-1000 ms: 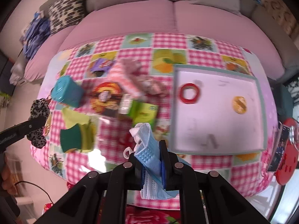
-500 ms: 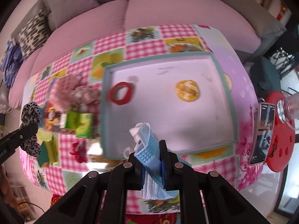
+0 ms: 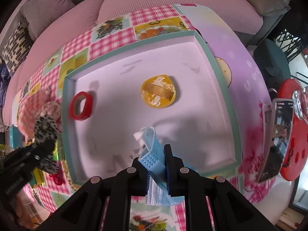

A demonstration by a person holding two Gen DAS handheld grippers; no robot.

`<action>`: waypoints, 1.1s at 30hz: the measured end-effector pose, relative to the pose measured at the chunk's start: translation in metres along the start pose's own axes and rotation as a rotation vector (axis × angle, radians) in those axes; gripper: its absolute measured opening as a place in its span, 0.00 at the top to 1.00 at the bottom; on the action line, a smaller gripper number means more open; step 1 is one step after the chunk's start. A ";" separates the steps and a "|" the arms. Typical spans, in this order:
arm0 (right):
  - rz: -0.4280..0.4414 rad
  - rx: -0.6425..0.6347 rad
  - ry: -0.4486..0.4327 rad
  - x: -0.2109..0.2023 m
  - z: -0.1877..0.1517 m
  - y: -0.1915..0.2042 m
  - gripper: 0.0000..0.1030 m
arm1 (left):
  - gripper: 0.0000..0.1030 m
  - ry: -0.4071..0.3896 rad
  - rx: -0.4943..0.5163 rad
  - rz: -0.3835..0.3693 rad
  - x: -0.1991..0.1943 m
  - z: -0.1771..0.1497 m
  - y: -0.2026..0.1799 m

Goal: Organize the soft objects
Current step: 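Carry the scrunchie and blue mask into the white tray and release both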

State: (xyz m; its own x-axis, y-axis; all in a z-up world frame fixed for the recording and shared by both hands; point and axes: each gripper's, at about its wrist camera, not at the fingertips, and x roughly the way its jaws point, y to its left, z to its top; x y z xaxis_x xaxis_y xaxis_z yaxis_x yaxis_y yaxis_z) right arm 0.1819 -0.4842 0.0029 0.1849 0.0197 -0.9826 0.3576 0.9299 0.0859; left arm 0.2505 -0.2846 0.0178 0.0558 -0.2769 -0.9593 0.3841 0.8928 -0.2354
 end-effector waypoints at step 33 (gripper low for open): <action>0.004 -0.005 0.039 0.039 0.020 -0.005 0.56 | 0.54 0.093 0.051 0.021 0.070 0.010 -0.024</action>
State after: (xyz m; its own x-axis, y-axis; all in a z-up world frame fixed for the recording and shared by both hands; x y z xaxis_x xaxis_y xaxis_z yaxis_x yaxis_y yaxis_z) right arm 0.2054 -0.4955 -0.0326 0.1507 0.0370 -0.9879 0.3525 0.9316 0.0887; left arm 0.2541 -0.3285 -0.0427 -0.0206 -0.2221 -0.9748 0.4303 0.8781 -0.2092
